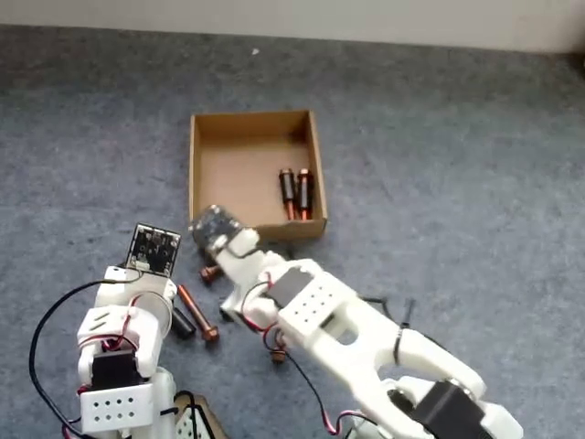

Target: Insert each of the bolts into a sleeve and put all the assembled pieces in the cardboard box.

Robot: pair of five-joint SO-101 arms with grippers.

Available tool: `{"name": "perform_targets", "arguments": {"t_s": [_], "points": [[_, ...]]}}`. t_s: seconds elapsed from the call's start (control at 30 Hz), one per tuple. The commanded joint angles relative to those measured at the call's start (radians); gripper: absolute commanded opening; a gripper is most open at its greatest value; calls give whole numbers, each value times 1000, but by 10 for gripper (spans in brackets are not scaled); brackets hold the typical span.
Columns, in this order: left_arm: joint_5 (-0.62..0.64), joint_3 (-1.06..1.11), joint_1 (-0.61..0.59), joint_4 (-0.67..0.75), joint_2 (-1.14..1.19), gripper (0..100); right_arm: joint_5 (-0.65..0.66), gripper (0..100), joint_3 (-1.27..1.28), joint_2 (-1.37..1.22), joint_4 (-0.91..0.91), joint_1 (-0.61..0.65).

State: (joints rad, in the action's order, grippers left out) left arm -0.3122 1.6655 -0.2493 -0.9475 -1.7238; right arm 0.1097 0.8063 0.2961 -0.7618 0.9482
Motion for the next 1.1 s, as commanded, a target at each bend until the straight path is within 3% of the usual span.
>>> {"name": "perform_targets", "arguments": {"t_s": [0.0, 0.23, 0.5, 1.07], "points": [[-5, -12, -28, 8, -8, 7, 11, 137, -7, -4, -5, 48], [0, -28, -131, 35, -8, 7, 11, 137, -8, -13, 1, 79], [0, -30, -131, 35, -8, 7, 15, 137, -2, -13, 116, 77], [0, -28, -127, 35, -8, 7, 18, 108, -48, -214, 120, 62]]}}
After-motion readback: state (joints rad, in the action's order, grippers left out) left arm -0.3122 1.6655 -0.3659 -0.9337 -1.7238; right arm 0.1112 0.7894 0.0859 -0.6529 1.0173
